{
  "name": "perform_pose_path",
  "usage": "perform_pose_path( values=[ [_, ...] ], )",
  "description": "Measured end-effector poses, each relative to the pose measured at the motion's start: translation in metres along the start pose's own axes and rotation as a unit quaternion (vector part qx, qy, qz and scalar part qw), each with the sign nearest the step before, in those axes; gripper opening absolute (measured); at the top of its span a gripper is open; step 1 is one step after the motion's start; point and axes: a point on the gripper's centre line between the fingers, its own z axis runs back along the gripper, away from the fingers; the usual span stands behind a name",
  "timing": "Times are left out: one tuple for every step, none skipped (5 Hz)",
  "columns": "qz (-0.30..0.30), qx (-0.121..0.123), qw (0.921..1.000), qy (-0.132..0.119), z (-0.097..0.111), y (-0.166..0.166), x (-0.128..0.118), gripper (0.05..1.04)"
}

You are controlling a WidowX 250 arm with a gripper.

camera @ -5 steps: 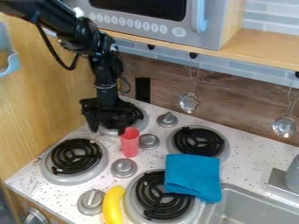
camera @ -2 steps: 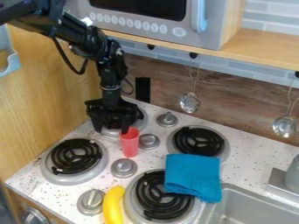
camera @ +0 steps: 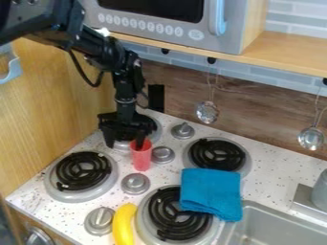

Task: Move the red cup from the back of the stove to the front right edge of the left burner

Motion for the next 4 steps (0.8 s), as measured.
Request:
perform_pose_path(
  values=[
    [-0.001, 0.003, 0.9999, -0.01, 0.0042, -0.0108, 0.0036, 0.671],
    [0.005, 0.01, 0.9999, -0.001, -0.0048, -0.0105, 0.0018, 0.378],
    [0.007, 0.011, 0.9999, -0.002, -0.0038, -0.0101, 0.0028, 0.172],
    [0.007, 0.01, 0.9999, -0.007, -0.0025, -0.0105, 0.0044, 0.095]
  ],
)
